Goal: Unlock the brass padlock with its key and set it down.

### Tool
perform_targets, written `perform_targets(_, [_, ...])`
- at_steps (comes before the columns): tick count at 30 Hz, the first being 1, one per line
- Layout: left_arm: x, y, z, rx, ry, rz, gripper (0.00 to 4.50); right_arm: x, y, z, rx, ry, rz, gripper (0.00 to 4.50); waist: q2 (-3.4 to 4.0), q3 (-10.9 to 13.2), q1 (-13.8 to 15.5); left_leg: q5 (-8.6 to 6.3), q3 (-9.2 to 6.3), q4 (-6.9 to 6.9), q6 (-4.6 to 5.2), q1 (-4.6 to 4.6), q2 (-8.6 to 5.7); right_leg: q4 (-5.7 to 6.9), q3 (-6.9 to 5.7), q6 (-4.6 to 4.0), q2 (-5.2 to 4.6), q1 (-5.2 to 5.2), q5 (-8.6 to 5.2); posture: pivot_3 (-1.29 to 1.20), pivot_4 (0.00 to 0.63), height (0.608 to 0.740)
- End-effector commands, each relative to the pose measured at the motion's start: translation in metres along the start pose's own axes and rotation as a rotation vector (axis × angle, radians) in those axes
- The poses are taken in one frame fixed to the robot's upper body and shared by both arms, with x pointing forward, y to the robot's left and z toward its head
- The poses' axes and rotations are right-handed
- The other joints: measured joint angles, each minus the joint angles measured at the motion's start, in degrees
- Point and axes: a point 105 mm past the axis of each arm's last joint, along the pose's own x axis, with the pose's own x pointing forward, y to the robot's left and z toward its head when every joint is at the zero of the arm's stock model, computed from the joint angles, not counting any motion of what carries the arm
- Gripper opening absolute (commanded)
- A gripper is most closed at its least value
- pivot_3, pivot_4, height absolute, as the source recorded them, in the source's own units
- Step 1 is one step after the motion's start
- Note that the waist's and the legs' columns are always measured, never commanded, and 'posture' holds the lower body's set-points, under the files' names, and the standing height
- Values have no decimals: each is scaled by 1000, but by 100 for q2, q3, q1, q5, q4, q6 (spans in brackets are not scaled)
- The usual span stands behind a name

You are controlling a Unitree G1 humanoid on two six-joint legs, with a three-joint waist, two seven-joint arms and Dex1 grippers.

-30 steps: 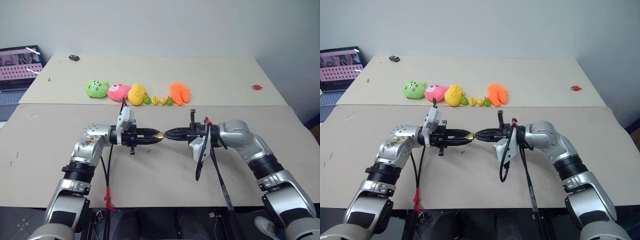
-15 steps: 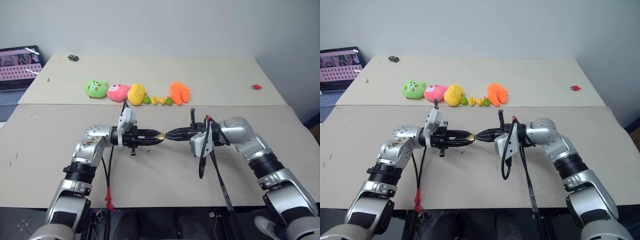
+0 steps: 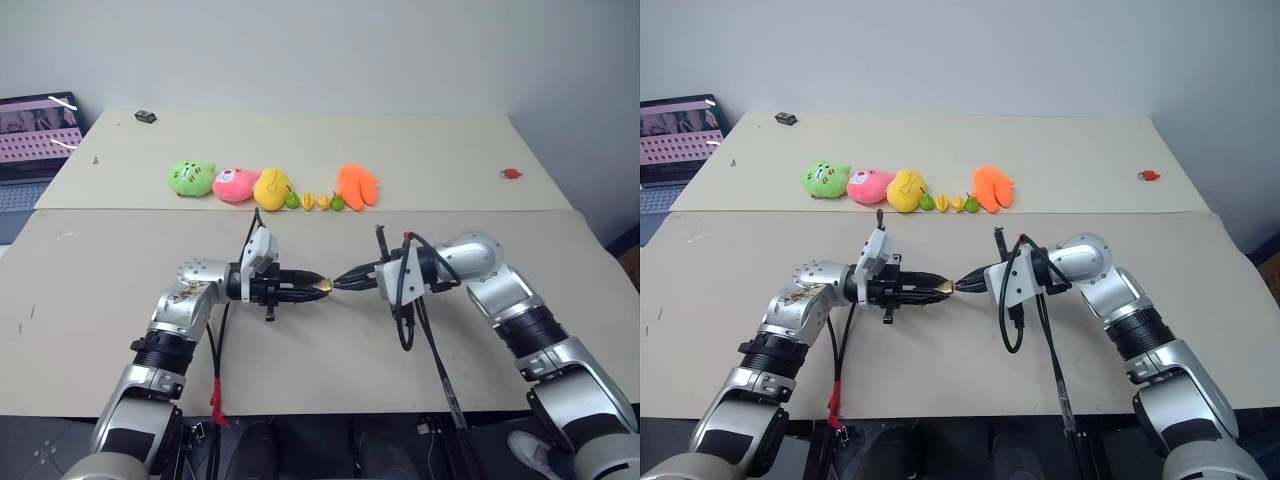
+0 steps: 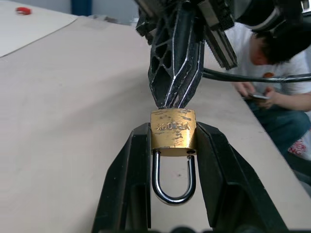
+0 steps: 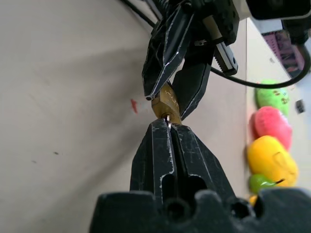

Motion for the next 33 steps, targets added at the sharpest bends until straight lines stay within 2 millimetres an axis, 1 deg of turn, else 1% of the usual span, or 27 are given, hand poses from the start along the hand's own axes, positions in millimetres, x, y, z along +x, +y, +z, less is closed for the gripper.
perform_targets(1, [-7,1,24,83,-56,13,787,0,-16,-4,-77,21,-103,11,0,0,-5,0,0,0,0,-1,0,-1,0,0,0,-1,0,0,150,722])
perform_targets(3, [-7,1,24,82,-58,16,787,0,-22,-5,-56,18,-138,609,0,0,-3,0,0,-1,0,0,0,0,0,-1,0,-1,0,0,150,722])
perform_targets(4, [-7,1,24,81,-58,17,787,0,-24,-6,-61,22,-148,714,0,0,-3,0,0,-1,0,0,0,1,0,-1,0,-1,0,0,150,722])
perform_targets(5, [-7,1,24,80,-59,18,787,1,-26,-8,-67,40,-157,1171,0,0,2,0,-1,0,0,-1,0,1,0,-1,0,-1,1,0,150,722])
perform_targets(8, [-7,1,24,78,-63,19,787,2,-24,-9,-86,38,-145,2114,0,0,5,0,0,0,0,-1,-2,1,0,-1,-2,0,1,0,150,722])
perform_targets(11, [-6,1,24,77,-65,21,787,1,-24,-6,-133,29,-159,2114,0,0,0,0,-1,0,0,0,-1,1,0,-1,-1,0,0,0,150,722])
perform_targets(14, [-6,1,24,75,-67,22,787,-2,-29,-5,-166,25,-190,2114,0,0,-3,0,0,0,0,0,-1,1,0,-1,-1,0,0,0,150,722])
perform_targets(18, [-6,1,24,72,-65,22,787,-9,-43,11,-264,-38,-269,2114,0,0,-10,0,-1,0,0,0,0,1,0,-1,-1,0,0,0,150,722])
perform_targets(23, [-6,0,23,70,-65,19,787,-10,-48,26,-324,-99,-291,2114,0,0,-6,0,-1,0,0,1,0,0,0,-1,-1,1,0,0,150,722])
perform_targets(29, [-5,0,23,70,-67,21,787,-2,-31,40,-352,-171,-234,2114,0,0,-9,0,-1,0,0,1,0,1,1,-1,-1,1,0,0,150,722])
perform_targets(33, [-5,-1,23,69,-67,20,787,6,-29,46,-354,-202,-228,2114,0,0,-6,0,-1,0,0,2,0,1,0,-1,-1,2,1,0,150,722])
